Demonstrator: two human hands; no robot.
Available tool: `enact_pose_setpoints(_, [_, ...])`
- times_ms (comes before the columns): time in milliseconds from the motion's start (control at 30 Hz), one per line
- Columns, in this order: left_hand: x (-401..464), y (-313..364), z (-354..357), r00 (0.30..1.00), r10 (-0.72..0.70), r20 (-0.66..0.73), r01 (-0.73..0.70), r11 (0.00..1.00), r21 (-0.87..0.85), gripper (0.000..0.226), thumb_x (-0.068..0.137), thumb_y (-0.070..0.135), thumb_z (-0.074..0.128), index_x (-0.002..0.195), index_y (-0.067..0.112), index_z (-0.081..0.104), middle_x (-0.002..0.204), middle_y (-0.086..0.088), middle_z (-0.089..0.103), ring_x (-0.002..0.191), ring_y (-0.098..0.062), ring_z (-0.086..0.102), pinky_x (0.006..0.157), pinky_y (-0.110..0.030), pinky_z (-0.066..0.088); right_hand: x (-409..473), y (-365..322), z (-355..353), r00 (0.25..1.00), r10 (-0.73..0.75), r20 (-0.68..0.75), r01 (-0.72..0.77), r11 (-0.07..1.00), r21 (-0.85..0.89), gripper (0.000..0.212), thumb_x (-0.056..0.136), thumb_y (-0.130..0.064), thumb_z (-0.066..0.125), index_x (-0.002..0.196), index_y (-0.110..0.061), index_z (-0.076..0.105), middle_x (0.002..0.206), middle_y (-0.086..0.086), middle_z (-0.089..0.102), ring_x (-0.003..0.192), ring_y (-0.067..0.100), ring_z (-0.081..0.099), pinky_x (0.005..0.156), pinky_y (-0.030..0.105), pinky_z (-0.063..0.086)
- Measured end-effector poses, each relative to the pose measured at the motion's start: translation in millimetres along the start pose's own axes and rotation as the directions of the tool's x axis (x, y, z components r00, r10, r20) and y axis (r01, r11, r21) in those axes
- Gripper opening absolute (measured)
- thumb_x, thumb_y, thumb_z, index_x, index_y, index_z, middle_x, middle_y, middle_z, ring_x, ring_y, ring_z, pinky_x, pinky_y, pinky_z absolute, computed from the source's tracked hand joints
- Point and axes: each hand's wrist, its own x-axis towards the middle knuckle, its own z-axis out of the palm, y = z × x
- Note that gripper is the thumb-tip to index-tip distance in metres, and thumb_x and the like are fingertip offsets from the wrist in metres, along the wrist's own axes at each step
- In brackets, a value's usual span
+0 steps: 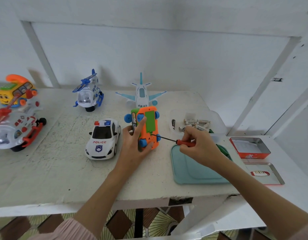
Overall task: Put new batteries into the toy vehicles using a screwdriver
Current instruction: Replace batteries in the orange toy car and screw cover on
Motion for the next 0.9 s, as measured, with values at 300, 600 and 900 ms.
enact_pose_setpoints(300, [-0.3, 2.7, -0.3, 0.999, 0.050, -0.005, -0.049, 0.998, 0.026, 0.080, 0.084, 0.010, 0.070, 0.140, 0.038, 0.020, 0.121, -0.005, 0.023, 0.104, 0.033, 0.024, 0.085, 0.011, 0.023, 0.5, -0.8, -1.0, 0.998, 0.052, 0.027, -0.053, 0.998, 0.040, 0.017, 0.072, -0.001, 0.064, 0.066, -0.007, 0.049, 0.068, 0.010, 0.057, 0.057, 0.009, 0.043, 0.058, 0.023, 0.040])
enact_pose_setpoints(600, [-0.4, -3.1, 1.5, 0.996, 0.087, -0.011, -0.087, 0.996, 0.036, 0.083, 0.085, 0.013, 0.070, 0.142, 0.044, 0.019, 0.121, -0.002, 0.022, 0.107, 0.032, 0.021, 0.085, 0.007, 0.025, 2.5, -11.5, -8.8, 0.957, 0.233, 0.174, -0.271, 0.933, 0.238, 0.047, 0.085, -0.049, 0.050, 0.071, -0.005, 0.057, 0.054, 0.012, 0.059, 0.034, 0.006, 0.038, 0.037, 0.012, 0.031])
enact_pose_setpoints(900, [-0.4, -7.1, 2.5, 0.996, 0.086, -0.002, -0.086, 0.996, 0.037, 0.081, 0.086, 0.028, 0.067, 0.138, 0.049, 0.008, 0.121, 0.002, 0.019, 0.108, 0.024, 0.027, 0.087, 0.003, 0.025, 4.9, -11.1, -13.4, 0.998, 0.051, 0.036, -0.054, 0.994, 0.091, 0.018, 0.073, -0.007, 0.075, 0.076, -0.022, 0.065, 0.075, 0.002, 0.063, 0.067, 0.011, 0.060, 0.063, 0.017, 0.047])
